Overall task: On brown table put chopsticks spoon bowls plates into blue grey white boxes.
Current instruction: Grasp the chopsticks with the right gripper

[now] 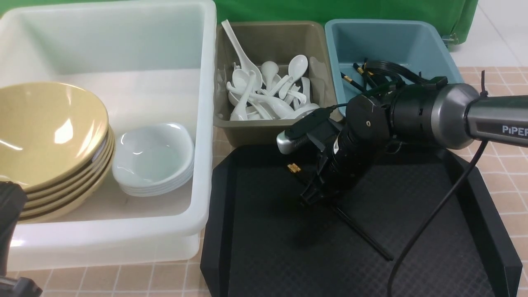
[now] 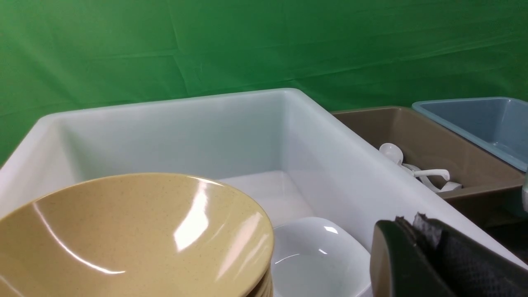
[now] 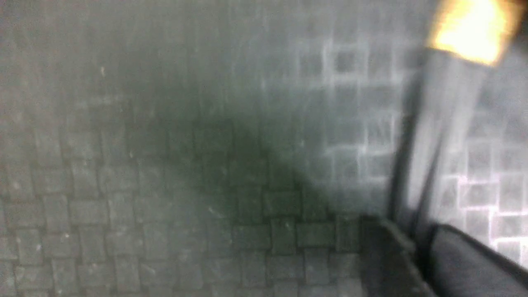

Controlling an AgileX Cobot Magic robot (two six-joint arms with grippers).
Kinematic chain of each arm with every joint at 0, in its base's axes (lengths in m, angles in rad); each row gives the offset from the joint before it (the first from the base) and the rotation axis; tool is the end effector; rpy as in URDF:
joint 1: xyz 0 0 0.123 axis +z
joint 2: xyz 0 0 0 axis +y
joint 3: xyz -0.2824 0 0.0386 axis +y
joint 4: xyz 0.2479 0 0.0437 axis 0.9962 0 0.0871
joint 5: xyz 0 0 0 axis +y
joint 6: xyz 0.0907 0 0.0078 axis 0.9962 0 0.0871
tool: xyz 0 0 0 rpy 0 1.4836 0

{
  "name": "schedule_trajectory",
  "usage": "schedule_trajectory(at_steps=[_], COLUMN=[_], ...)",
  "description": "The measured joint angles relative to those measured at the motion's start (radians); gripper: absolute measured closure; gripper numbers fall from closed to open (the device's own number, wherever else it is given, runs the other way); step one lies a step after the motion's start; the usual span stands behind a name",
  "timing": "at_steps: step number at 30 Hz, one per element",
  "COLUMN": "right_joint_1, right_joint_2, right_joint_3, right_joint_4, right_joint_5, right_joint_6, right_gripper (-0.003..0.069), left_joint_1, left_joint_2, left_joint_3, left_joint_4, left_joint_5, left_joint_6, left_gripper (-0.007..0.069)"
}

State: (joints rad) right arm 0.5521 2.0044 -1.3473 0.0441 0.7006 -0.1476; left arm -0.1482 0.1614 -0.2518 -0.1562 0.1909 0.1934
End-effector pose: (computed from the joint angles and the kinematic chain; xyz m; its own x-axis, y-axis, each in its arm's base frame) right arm 0.3422 0.2138 0.1593 -0.7475 -0.5939 -0.2974 -0.6204 0.7843 -0.0067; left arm 0.0603 -0.0117 0.2713 -0.0038 0.0410 -0.9992 0.1771 0.9834 0.0397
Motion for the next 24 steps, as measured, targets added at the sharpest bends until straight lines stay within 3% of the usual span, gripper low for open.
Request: schedule_trajectory(at_steps=[8, 10, 12, 24], right_joint_1=[0.055, 0.079, 0.088, 0.069], right_joint_2=[-0.065, -0.106, -0.127, -0.08], right_joint_3=[0.026, 0.026, 0.025, 0.021], right_joint_4=[0.008, 0.011, 0.012, 0.017], right_joint_5=[-0.025, -0.035, -0.037, -0.033], right_joint_6=[-0.033, -0.037, -0.037, -0.04], right_gripper=[0.0529, 0.0599, 0.0616, 0.0601], left_joint_1=[0.0, 0.0, 0.0, 0.0], left_joint_2=[0.0, 0.0, 0.0, 0.0], left_joint_3=[0.0, 0.0, 0.0, 0.0], left_joint_4=[0.0, 0.0, 0.0, 0.0], left_joint_5=[0.0, -0.004, -0.007, -0.01], left_joint_6=[0.0, 0.0, 0.0, 0.0], left_gripper=[0.062, 0.062, 0.062, 0.062])
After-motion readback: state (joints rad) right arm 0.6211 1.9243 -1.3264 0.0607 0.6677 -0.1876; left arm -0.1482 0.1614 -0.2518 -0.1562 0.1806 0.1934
